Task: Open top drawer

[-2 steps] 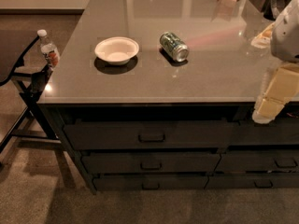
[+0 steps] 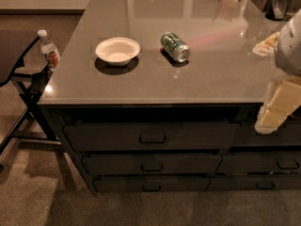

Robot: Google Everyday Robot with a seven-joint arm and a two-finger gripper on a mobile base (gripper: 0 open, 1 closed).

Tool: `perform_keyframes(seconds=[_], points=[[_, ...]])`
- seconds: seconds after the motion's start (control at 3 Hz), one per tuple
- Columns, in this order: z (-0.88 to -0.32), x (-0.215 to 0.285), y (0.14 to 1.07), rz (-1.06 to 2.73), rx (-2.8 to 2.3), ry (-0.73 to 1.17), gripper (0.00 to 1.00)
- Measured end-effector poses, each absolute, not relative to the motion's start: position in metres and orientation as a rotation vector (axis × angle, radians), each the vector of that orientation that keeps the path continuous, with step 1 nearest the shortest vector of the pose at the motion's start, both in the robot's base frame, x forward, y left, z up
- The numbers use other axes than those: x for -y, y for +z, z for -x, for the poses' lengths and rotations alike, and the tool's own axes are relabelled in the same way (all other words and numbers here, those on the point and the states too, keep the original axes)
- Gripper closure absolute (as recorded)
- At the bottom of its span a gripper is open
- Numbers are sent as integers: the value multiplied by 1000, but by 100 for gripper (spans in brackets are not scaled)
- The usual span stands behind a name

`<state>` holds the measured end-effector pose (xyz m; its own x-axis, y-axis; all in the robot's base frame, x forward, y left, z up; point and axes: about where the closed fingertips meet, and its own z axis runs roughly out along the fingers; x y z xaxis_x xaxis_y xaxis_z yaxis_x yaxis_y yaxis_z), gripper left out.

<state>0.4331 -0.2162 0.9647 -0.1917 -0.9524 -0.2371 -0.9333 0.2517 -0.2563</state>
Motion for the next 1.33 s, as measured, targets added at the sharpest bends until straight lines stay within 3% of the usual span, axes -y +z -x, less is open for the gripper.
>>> perform_keyframes(seconds=[1.33], points=[[-413, 212, 856, 1744, -1969, 21, 0]])
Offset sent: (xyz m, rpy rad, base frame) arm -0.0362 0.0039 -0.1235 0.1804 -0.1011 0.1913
